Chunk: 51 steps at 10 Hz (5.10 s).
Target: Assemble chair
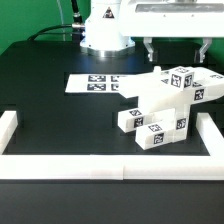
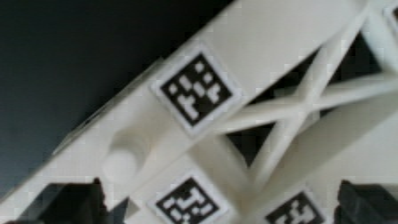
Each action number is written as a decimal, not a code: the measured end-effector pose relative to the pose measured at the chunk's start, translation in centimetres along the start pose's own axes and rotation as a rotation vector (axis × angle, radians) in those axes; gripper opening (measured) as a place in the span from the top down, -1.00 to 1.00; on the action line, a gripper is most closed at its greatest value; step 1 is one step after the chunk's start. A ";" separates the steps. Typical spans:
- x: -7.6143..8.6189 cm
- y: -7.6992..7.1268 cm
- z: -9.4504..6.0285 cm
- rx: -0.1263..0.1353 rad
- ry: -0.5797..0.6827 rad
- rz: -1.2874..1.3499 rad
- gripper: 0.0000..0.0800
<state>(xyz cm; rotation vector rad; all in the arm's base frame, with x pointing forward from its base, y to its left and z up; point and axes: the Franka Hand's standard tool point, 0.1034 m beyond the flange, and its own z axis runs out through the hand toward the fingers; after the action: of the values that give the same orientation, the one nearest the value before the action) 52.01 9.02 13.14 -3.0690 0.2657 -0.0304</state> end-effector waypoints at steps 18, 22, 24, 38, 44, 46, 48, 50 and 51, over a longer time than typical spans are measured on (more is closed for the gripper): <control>-10.2 3.3 3.5 -0.008 0.047 -0.282 -0.62; -10.7 5.1 8.7 -0.087 0.124 -0.318 -0.62; -10.7 4.9 8.5 -0.083 0.120 -0.320 -0.62; -12.7 4.7 11.9 -0.118 0.115 -0.365 -0.02; -12.1 5.3 11.6 -0.120 0.121 -0.360 0.29; -11.6 5.0 10.1 -0.104 0.127 -0.358 0.29; -11.1 4.5 8.3 -0.079 0.119 -0.356 0.29; -10.2 3.3 6.3 -0.047 0.108 -0.343 0.29; -9.6 2.5 5.2 -0.026 0.082 -0.333 0.29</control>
Offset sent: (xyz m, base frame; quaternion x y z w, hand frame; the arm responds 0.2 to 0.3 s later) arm 0.0000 0.0000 0.0000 0.0000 0.0000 0.0000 1.0000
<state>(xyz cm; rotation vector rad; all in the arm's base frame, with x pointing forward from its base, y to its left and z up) 42.30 8.52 7.63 -3.1029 -0.2453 -0.1694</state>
